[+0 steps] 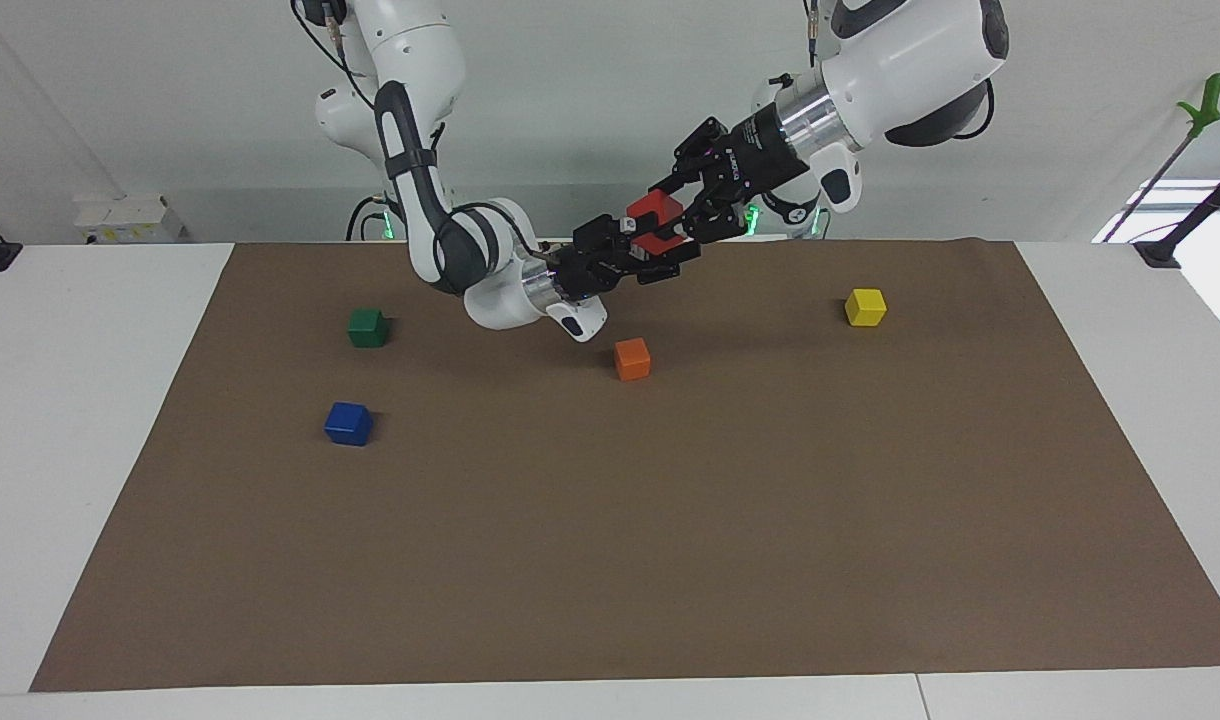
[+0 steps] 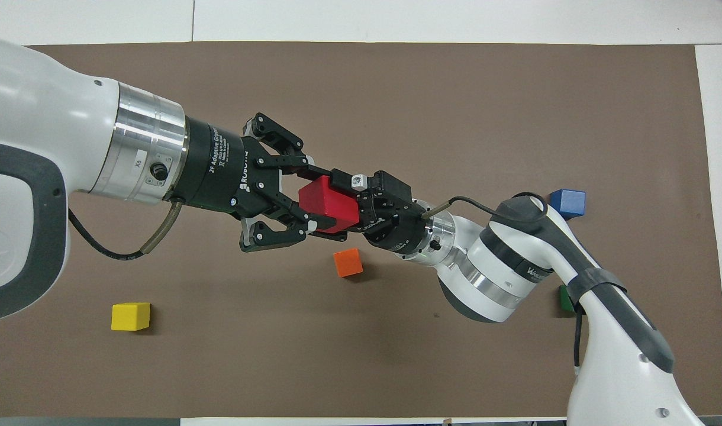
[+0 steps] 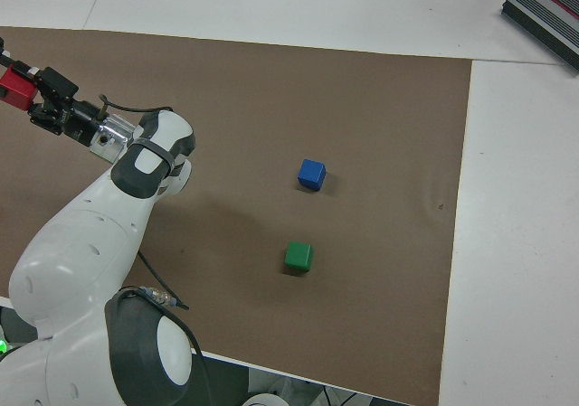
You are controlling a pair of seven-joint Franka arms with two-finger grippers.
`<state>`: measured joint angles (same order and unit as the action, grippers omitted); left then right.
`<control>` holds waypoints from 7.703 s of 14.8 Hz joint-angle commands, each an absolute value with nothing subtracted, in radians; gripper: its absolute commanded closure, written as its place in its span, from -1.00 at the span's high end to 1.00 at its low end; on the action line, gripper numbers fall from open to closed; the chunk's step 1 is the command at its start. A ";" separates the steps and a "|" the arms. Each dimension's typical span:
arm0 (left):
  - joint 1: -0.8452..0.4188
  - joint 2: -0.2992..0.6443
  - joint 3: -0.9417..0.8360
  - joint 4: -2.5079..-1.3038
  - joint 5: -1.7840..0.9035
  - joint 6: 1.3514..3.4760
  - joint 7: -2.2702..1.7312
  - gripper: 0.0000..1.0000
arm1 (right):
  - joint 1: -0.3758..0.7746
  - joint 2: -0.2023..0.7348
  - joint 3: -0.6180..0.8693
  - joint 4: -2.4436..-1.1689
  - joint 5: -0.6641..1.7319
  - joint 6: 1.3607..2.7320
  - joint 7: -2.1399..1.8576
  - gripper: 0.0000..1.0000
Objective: Transfer red block to right arm and stack on blue block
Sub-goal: 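Close the right gripper on the red cube held by the left gripper, then open the left gripper and pull it back from the red cube, then carry the red cube with the right gripper toward the blue cube, then lower the red cube onto the blue cube with the right gripper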
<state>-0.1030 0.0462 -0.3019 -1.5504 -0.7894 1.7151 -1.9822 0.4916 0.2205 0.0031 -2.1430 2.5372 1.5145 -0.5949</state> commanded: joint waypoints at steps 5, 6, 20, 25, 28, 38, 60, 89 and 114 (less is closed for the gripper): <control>-0.120 0.048 -0.290 -1.531 -0.796 1.710 -1.993 -1.00 | 0.488 0.121 0.009 -2.212 2.582 1.592 -0.540 0.82; -0.120 0.048 -0.290 -1.531 -0.796 1.709 -1.993 -1.00 | 0.486 0.121 0.008 -2.212 2.579 1.591 -0.540 0.63; -0.123 0.035 -0.290 -1.540 -0.761 1.713 -1.985 -0.66 | 0.486 0.118 0.008 -2.201 2.572 1.626 -0.540 -1.00; -0.123 0.029 -0.290 -1.540 -0.753 1.718 -1.985 1.00 | 0.485 0.118 0.006 -2.200 2.572 1.626 -0.540 -1.00; -0.123 0.029 -0.290 -1.540 -0.755 1.717 -1.987 1.00 | 0.479 0.117 0.003 -2.200 2.559 1.629 -0.534 -1.00; -0.046 -0.072 -0.261 -1.555 -0.753 1.603 -1.947 1.00 | 0.307 0.025 0.002 -2.177 2.139 1.770 -0.355 -1.00; 0.212 -0.149 -0.258 -1.710 -0.045 1.572 -0.378 1.00 | 0.011 -0.069 -0.002 -1.681 0.446 1.529 0.112 -1.00; 0.155 -0.026 -0.256 -1.621 -0.008 1.578 -0.198 1.00 | -0.024 0.077 0.008 -2.191 -0.106 2.387 0.204 -1.00; 0.025 -0.100 -0.106 -1.694 -0.008 1.589 -0.192 1.00 | -0.029 0.129 0.009 -2.221 -0.127 2.511 0.347 -1.00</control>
<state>0.1336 -0.0751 -0.2027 -1.6707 -0.0261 1.5965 -0.1923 -0.0188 0.1331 0.0029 -2.2047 -0.0861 2.4789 0.3083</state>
